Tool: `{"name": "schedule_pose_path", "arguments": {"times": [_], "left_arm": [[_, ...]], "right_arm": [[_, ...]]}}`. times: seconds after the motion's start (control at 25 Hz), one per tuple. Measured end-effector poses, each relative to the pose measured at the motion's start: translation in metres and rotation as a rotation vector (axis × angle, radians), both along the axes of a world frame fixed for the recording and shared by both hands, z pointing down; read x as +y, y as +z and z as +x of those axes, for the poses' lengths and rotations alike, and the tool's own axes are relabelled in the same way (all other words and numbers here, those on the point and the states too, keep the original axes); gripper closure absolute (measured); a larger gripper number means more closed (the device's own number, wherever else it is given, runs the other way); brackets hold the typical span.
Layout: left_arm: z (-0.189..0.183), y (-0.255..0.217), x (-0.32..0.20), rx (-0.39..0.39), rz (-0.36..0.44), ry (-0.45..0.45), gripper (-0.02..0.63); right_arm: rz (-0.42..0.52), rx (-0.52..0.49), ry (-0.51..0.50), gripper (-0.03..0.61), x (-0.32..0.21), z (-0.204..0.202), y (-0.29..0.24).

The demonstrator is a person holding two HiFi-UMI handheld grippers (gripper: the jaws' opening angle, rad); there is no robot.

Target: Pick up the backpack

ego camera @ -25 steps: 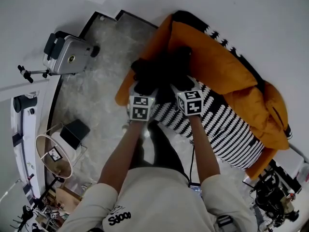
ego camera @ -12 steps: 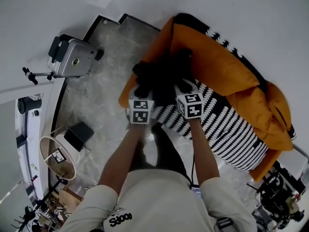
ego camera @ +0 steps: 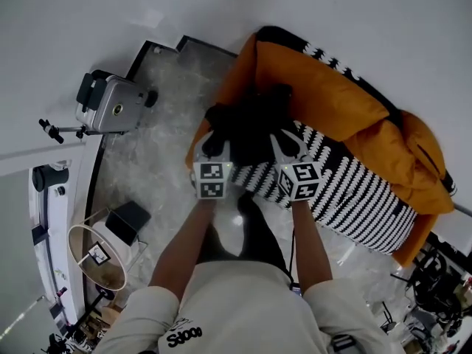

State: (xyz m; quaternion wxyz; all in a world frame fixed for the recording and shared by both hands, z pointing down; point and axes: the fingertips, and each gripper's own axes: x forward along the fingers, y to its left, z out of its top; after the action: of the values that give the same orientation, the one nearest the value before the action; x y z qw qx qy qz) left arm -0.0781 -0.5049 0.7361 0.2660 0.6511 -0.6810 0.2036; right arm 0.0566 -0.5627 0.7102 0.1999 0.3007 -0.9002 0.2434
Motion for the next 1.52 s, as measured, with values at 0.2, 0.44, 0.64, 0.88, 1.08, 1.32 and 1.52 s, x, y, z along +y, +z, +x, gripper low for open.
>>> {"name": "schedule_pose_path", "arguments": {"times": [0.2, 0.44, 0.64, 0.88, 1.08, 1.32, 1.52], "left_arm": [[0.007, -0.02, 0.017, 0.052, 0.046, 0.072, 0.505], [0.027, -0.068, 0.015, 0.093, 0.131, 0.21, 0.508], [0.038, -0.12, 0.019, 0.104, 0.234, 0.275, 0.508], [0.038, -0.178, 0.038, 0.12, 0.317, 0.328, 0.508], [0.039, -0.209, 0.052, 0.103, 0.35, 0.376, 0.508], [0.039, -0.255, 0.081, 0.081, 0.405, 0.428, 0.508], [0.035, -0.283, 0.101, 0.069, 0.455, 0.448, 0.508]], "right_arm": [[-0.018, -0.119, 0.027, 0.509, 0.03, -0.001, -0.035], [0.003, -0.196, 0.156, 0.508, 0.049, 0.022, -0.088], [0.086, -0.23, 0.222, 0.506, 0.065, 0.036, -0.141], [0.207, -0.098, 0.243, 0.505, 0.102, 0.039, -0.2], [0.278, 0.045, 0.248, 0.503, 0.128, 0.041, -0.227], [0.329, 0.014, 0.276, 0.503, 0.163, 0.042, -0.264], [0.37, -0.005, 0.288, 0.503, 0.185, 0.039, -0.295]]}}
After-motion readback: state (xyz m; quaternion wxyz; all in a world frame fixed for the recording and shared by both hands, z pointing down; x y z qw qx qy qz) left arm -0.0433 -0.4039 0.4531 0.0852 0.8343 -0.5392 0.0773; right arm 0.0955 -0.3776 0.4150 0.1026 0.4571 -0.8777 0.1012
